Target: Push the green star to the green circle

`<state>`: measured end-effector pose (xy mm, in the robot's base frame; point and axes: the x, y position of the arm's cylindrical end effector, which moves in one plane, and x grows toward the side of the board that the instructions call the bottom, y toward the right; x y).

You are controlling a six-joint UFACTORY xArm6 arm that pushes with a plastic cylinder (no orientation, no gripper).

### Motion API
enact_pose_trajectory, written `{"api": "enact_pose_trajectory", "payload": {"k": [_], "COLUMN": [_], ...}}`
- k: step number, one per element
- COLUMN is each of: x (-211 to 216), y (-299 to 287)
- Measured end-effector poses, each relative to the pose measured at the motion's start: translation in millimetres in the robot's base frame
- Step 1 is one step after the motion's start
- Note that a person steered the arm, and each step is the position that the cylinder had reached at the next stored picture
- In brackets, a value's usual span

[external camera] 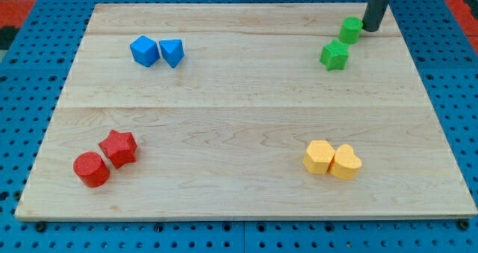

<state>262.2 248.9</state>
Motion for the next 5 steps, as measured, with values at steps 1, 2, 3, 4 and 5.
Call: {"api": "enact_pose_trajectory", "payload": {"k": [1,2,3,4,5], "x": [38.2,42.5,12.6,19.2,123.2], "y": [31.3,-29.0,-53.7,-32.3,-4.2]}}
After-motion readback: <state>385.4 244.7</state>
